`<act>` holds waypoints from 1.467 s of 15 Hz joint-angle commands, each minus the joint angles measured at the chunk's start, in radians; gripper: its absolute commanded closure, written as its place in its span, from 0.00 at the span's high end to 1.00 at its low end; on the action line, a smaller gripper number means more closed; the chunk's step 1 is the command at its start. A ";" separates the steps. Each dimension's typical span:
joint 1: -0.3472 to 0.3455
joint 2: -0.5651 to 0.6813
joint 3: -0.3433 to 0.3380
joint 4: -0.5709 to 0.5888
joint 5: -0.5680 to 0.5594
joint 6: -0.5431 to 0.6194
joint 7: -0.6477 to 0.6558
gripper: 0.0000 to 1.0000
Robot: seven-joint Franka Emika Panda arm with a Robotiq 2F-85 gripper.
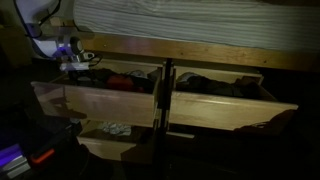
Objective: Move the grey piece of clothing from the left open drawer to the right open drawer.
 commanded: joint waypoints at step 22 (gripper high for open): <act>-0.242 -0.396 0.017 -0.005 0.143 -0.791 -0.031 0.04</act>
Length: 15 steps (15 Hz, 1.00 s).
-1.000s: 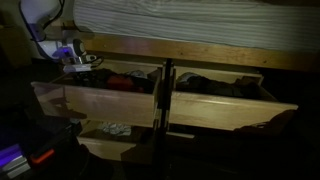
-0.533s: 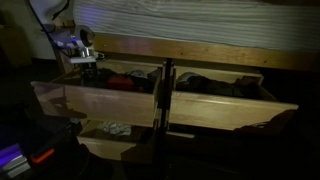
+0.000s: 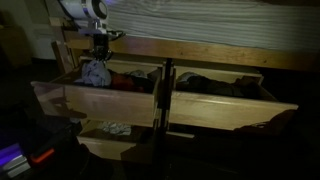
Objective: Move the grey piece of clothing from the left open drawer to the right open drawer.
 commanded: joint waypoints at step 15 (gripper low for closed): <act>-0.168 -0.932 -0.090 -0.743 -0.316 0.397 0.554 0.04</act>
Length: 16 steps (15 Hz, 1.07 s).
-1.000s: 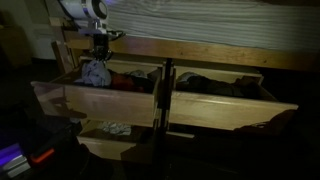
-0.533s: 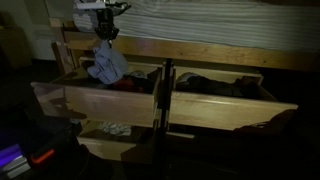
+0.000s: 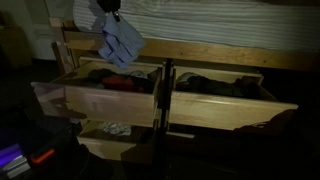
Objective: Move the grey piece of clothing from the left open drawer to the right open drawer.
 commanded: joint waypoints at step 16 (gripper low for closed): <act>-0.390 0.035 -0.197 0.001 -0.957 0.584 0.798 0.04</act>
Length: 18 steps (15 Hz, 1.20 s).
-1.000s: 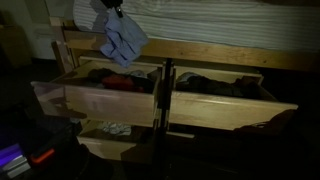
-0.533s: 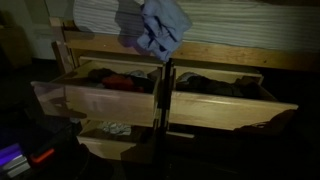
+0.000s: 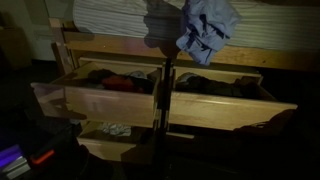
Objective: Move the grey piece of clothing from the left open drawer to the right open drawer.
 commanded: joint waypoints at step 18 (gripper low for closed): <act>-0.166 0.804 0.118 0.547 -0.155 0.402 0.231 0.04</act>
